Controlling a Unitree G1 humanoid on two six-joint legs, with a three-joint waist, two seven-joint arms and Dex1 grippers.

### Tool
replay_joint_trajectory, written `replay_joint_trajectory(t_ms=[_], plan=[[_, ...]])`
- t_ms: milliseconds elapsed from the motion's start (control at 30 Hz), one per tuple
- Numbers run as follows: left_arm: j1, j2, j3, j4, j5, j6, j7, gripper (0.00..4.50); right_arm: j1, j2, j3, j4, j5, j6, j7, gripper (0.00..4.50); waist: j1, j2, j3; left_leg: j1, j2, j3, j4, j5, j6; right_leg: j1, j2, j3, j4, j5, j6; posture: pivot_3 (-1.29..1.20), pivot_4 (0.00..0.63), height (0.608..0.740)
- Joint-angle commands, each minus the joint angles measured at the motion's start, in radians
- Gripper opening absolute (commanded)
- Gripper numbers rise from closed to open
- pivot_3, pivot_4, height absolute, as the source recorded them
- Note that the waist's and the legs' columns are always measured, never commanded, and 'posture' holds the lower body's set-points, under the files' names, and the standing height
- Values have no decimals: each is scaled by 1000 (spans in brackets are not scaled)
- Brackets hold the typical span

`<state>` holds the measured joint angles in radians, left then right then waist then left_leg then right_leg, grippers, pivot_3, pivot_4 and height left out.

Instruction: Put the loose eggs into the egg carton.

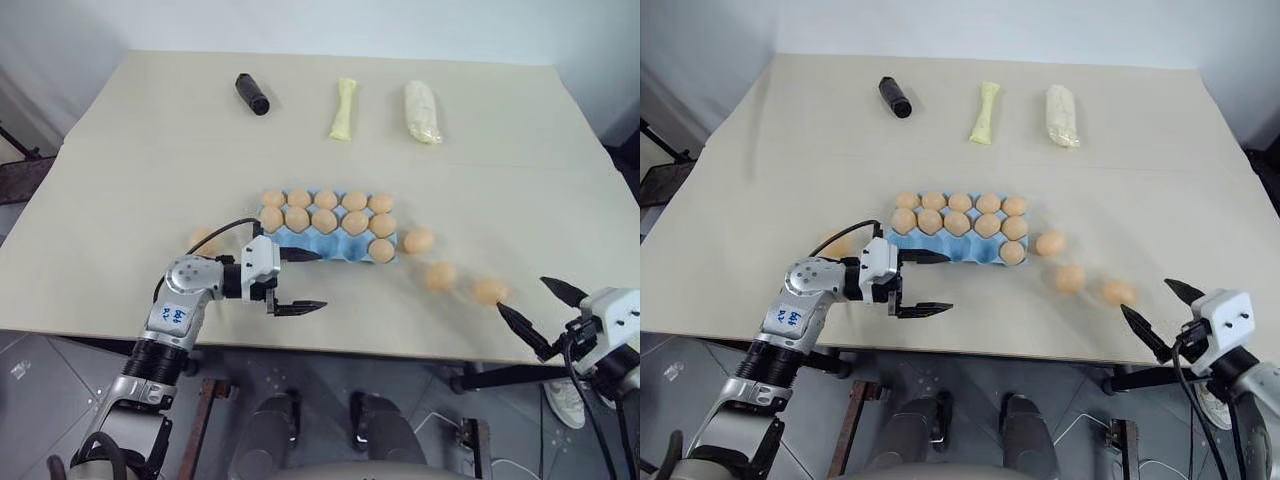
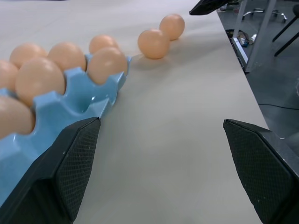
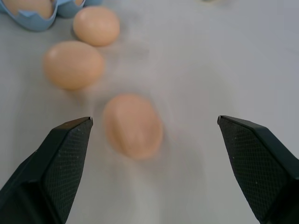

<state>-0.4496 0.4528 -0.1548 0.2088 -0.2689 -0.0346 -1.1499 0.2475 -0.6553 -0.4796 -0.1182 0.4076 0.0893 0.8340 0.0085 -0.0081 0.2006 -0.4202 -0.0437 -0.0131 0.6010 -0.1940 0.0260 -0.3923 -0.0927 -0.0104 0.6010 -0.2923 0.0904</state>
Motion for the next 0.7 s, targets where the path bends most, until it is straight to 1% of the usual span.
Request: replay_joint_trajectory(t_ms=[33,100,200,300,400,467,600,700], plan=[[23,22,35,-53,-6,-5,22,4477,-79,-41,44,117,-9,-7,66,4500,7,0,0,0,0,0,0,0,0,0,0,0,1,5,10,0,150,740],[46,37,52,-80,-8,3,42,4477,-155,-63,90,213,-27,-14,110,4500,3,0,0,0,1,0,0,0,0,-1,0,0,1,7,12,0,150,740],[70,51,63,-112,-14,18,59,4477,-214,-70,124,278,-37,-36,144,4500,7,1,0,0,1,1,0,-1,0,-1,0,0,1,6,10,0,150,740],[88,59,76,-137,-14,30,75,4500,-240,-72,148,312,-44,-50,168,3929,16,1,-1,0,1,1,0,-1,0,-1,0,0,1,6,10,0,150,740],[101,68,93,-156,-18,41,91,4500,-252,-72,153,319,-44,-60,176,2861,18,1,-1,-1,1,1,0,-1,0,-1,0,0,0,6,10,0,150,740],[114,79,115,-165,-23,49,105,4500,-255,-81,138,290,-37,-54,167,2216,16,1,-1,-1,1,2,0,-1,0,-1,-1,1,0,6,10,0,150,740],[133,93,145,-176,-30,61,123,4500,-259,-91,127,216,-20,-37,153,2216,13,2,-1,-1,1,2,0,-1,0,-1,0,1,0,6,9,0,150,740],[157,104,183,-189,-41,80,146,4500,-293,-89,148,88,20,24,134,2216,7,2,-1,-1,2,2,-1,-1,0,-2,0,1,0,6,9,0,150,740]])
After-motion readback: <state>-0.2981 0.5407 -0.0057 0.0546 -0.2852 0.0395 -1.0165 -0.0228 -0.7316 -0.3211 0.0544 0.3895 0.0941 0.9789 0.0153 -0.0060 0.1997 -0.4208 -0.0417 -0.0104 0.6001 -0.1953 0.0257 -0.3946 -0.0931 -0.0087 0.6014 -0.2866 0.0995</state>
